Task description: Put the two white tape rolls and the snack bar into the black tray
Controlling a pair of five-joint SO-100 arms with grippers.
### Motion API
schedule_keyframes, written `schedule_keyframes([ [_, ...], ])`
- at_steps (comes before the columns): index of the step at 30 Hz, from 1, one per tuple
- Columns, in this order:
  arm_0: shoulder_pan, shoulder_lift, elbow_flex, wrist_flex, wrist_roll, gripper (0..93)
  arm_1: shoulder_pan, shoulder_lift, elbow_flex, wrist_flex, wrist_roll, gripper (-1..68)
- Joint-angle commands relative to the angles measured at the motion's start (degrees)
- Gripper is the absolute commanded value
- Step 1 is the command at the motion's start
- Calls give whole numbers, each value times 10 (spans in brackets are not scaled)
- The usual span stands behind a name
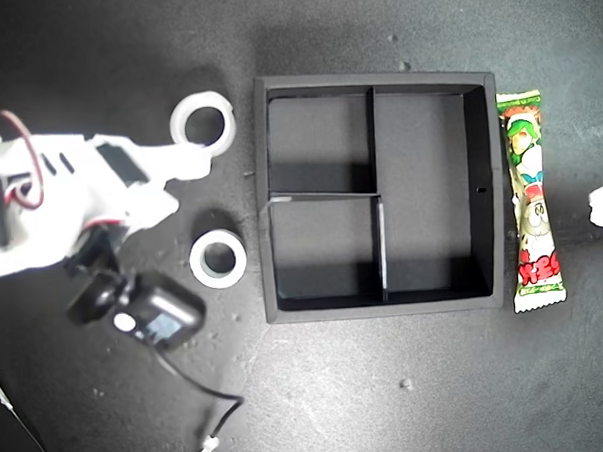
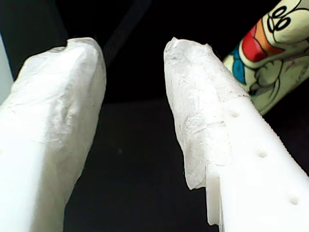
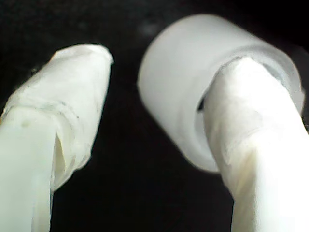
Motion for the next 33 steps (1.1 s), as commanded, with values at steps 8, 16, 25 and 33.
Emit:
schedule_keyframes([
  [8,-51,-75,-83,13,37,147,-86,-2,20,-21,-29,110],
  [16,-54,-195,-156,40,29,124,-75,-2,15,-30,-57,152],
  [25,-83,-192,-181,76,6,2,-33,-4,-33,-15,-101,203],
  [33,-69,-137,-308,181,24,1,-25,-206,-175,8,-145,202],
])
